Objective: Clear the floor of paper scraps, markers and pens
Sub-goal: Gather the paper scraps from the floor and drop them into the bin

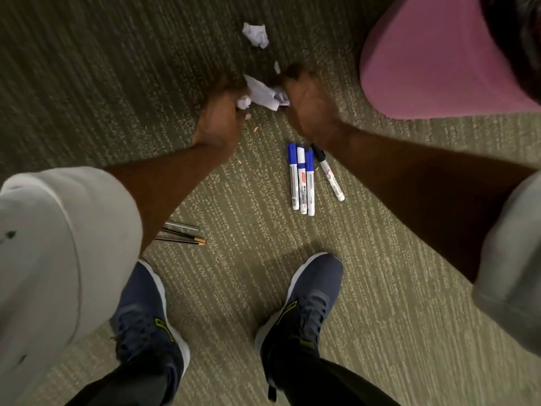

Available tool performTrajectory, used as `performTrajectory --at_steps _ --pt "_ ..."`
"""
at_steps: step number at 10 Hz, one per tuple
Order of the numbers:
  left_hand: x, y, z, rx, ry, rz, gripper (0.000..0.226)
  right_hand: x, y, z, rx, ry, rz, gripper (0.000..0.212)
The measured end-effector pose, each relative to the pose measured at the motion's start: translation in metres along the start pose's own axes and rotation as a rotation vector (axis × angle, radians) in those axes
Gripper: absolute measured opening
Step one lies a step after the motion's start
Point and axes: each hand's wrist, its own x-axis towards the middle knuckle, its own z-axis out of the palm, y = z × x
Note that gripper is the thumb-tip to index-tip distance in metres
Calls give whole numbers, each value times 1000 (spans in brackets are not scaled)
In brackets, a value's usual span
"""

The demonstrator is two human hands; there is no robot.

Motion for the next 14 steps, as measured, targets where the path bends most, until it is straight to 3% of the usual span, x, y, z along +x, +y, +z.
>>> performTrajectory --at_steps 2,3,4,6,7,8,9,10,12,14 --pt "3 20 -13 -38 76 248 40 -9 -22 8 79 44 -15 36" --pt "6 19 -13 15 10 286 30 -12 -28 10 92 79 26 32" --pt "-5 21 -26 -7 3 194 27 -21 -32 4 135 88 32 27" --pt "-32 44 -69 -99 -107 195 10 -49 -58 -40 252 75 95 20" --pt "-44 67 -101 -195 -115 189 23 -72 -72 -74 192 97 72 23" --pt "-53 92 -137 -218 -163 205 66 -92 -81 -110 158 94 53 26" --pt "-58 125 -172 -174 -189 284 68 -111 -85 -150 186 102 48 31" --pt "-56 163 -203 -119 -159 353 40 -132 -79 -190 220 162 102 27" --pt "-40 231 -236 -124 -111 367 27 -166 -42 -260 217 247 215 19" --pt "-16 302 -240 -109 -123 347 22 -197 8 -314 202 294 339 25"
